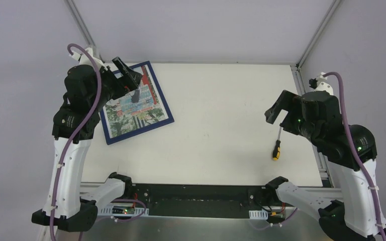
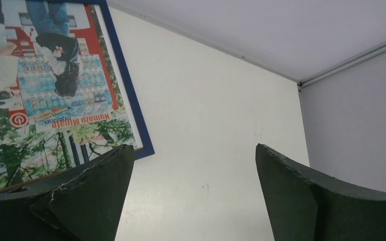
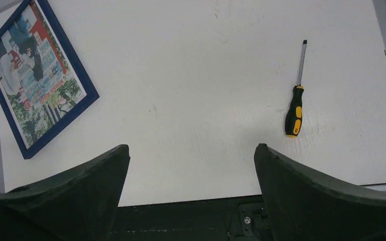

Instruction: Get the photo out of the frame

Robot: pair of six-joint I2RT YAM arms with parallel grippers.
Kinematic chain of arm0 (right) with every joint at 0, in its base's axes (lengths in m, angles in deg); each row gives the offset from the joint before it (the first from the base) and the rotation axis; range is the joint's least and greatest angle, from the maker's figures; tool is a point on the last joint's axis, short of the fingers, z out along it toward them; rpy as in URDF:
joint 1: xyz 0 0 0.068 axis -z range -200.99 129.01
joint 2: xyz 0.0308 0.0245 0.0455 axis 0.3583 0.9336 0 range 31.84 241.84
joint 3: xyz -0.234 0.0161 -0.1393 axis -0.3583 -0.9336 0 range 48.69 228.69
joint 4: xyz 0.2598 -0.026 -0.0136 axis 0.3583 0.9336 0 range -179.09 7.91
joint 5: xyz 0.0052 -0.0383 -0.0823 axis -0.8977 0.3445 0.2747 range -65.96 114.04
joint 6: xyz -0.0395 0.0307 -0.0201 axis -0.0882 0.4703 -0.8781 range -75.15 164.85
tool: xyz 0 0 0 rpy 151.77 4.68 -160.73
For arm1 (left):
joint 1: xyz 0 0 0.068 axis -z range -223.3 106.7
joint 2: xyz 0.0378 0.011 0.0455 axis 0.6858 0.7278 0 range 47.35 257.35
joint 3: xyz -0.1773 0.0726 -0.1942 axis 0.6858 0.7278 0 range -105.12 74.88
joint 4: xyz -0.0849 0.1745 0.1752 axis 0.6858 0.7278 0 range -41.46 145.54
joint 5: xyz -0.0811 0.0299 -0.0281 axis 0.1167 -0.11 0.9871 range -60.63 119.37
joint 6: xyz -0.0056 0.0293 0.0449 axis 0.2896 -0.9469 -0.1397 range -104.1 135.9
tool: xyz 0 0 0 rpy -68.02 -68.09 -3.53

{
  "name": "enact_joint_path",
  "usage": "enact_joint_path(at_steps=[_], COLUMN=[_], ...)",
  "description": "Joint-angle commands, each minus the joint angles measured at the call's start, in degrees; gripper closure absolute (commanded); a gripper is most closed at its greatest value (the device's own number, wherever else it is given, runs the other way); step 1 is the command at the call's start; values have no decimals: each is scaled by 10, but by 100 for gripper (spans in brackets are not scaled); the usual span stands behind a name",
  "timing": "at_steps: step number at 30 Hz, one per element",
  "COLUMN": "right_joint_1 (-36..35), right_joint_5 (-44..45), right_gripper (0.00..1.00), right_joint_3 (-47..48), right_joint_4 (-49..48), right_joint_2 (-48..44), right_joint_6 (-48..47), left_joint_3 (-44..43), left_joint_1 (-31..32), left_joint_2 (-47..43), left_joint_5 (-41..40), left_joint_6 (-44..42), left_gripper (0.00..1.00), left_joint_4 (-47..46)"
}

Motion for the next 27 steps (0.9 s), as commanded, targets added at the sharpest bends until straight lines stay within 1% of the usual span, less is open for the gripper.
enact_joint_path(at_steps=[1,4,8,14,19,21,24,27], right_joint_1=[3,3,3,3,4,3,3,3], right_joint_5=[-14,-18,-46,-55,-83,-99,-125,-138], right_gripper=[1,1,1,1,1,1,1,1], right_joint_3=[-14,-25,-41,-68,-93,-110,-136,-139], right_joint_4=[2,-3,-19,-13,-10,-21,-35,-36], right_joint_2=[7,10,14,34,51,50,55,69], right_joint_6=[17,16,10,25,29,30,30,27], left_joint_3=[31,58,93,132,142,138,125,100], left_joint_1=[3,3,3,10,52,70,102,121], left_joint_2=[21,36,71,169,248,282,328,377], left_joint_5=[30,37,59,95,52,47,11,-32], left_joint_6=[15,32,59,126,119,107,101,108], left_gripper=[5,1,1,1,2,5,8,26], left_joint_4=[-3,-3,-3,-4,-3,-3,-3,2])
